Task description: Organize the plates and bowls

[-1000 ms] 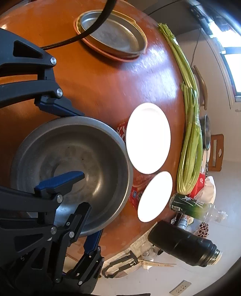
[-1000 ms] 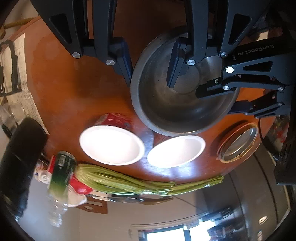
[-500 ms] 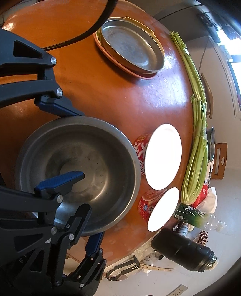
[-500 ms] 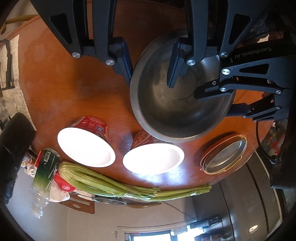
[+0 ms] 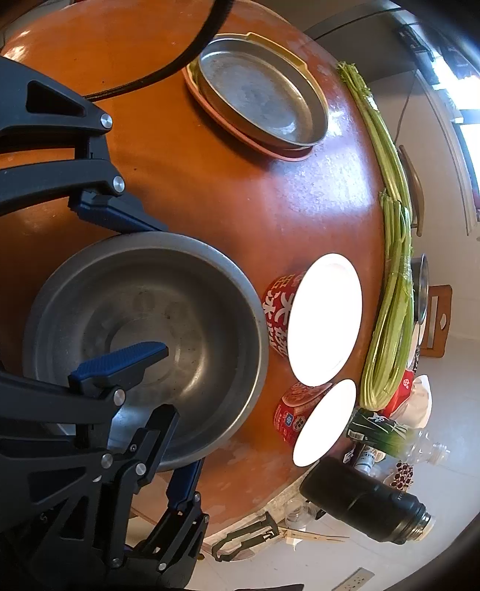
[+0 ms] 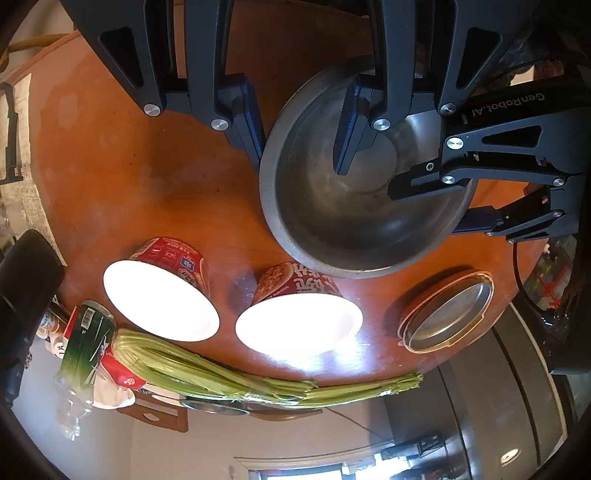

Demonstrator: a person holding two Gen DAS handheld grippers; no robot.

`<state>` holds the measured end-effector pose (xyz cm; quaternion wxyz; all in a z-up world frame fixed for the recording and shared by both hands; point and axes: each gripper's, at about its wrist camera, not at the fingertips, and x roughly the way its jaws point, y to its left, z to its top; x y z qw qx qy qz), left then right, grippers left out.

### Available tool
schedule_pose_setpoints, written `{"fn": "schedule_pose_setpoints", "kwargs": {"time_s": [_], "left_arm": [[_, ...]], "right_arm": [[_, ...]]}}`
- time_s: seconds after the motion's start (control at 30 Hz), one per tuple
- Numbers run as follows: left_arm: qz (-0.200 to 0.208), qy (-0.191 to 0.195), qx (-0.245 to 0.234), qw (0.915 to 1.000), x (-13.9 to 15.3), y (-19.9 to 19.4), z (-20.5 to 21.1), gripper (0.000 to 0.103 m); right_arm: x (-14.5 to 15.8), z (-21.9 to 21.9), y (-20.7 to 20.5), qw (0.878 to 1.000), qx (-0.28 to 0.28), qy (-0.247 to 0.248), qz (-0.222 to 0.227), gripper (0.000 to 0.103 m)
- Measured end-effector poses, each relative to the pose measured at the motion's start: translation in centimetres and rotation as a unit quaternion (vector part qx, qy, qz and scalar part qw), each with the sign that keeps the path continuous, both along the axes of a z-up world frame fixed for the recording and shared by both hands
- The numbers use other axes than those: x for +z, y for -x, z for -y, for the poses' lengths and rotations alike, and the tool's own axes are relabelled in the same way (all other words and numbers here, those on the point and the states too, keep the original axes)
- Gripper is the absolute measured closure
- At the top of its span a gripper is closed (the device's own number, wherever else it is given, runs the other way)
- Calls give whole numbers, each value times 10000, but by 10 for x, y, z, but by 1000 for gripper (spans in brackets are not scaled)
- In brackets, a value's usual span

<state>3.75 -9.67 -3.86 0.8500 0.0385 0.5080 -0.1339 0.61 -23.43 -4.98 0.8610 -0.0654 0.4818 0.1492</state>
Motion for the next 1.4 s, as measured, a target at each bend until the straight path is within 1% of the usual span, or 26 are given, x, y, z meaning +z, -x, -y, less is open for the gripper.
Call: {"fn": "schedule_pose_setpoints", "kwargs": {"time_s": [0.17, 0.27, 0.43, 0.67, 1.0, 1.27, 1.4], "left_arm": [[23, -105, -5, 9999, -3, -4, 3, 44], [-47, -38, -10, 10000, -5, -6, 2, 44], [-47, -60, 14, 10000, -6, -9, 2, 43], [37, 2, 42, 10000, 0, -9, -3, 41], [290, 84, 186, 9994, 19, -15, -17, 40], [503, 37, 228, 9985, 39, -39, -22, 40], [563, 40, 215, 9982, 46, -56, -19, 40]], "right_arm": [[0, -1, -4, 10000, 9, -49, -25, 64], [-1, 0, -7, 10000, 14, -57, -60, 63], [-3, 1, -9, 9998, -7, -133, -122, 63], [3, 4, -13, 9996, -109, -257, -90, 62], [26, 17, -26, 9977, -382, -545, 101, 61], [40, 13, -45, 9964, -449, -684, 208, 61], [41, 11, -57, 9961, -531, -673, 198, 61]]}}
